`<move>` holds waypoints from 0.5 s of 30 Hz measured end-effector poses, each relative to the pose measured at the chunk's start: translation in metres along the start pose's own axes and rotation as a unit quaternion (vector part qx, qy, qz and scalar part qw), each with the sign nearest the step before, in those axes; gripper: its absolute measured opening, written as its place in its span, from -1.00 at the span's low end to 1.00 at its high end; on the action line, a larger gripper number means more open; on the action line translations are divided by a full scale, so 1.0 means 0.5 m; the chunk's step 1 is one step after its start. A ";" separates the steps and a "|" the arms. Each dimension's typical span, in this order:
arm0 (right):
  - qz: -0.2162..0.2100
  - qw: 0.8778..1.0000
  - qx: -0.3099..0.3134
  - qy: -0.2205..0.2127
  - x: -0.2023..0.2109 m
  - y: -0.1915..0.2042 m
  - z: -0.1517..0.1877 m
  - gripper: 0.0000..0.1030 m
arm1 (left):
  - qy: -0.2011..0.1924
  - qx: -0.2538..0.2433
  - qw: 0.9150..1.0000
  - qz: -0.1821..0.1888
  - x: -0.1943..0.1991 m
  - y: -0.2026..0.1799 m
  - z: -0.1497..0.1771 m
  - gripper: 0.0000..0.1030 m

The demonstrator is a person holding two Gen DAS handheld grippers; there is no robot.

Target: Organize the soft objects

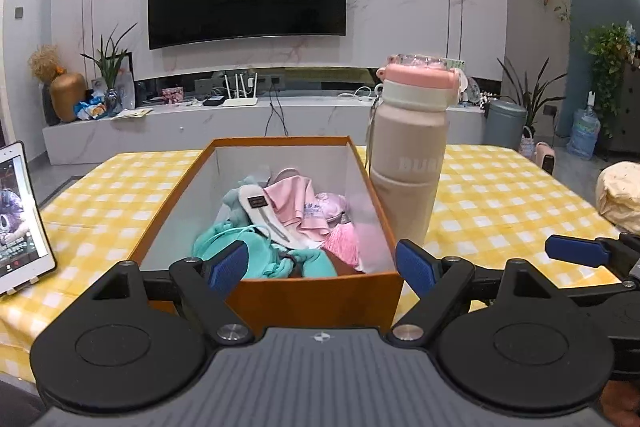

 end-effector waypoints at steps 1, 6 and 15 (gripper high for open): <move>-0.001 1.000 -0.002 0.000 0.003 -0.001 0.005 0.71 | 0.002 -0.001 1.000 -0.001 0.002 -0.006 0.002 0.90; -0.007 1.000 0.002 0.002 0.000 -0.009 0.015 0.71 | -0.002 -0.009 1.000 -0.003 0.002 -0.016 0.006 0.90; -0.007 1.000 -0.002 0.007 0.001 -0.013 0.022 0.71 | -0.002 -0.013 1.000 -0.003 0.002 -0.015 0.009 0.90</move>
Point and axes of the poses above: each gripper's, at about its wrist camera, not at the fingertips, and x roughly against the way its jaws point, y to its left, z to its underside, the point moved 7 cm from there along -x, roughly the way its jaws point, and after that the axes turned 15 degrees about -x, right-handed, at the moved point
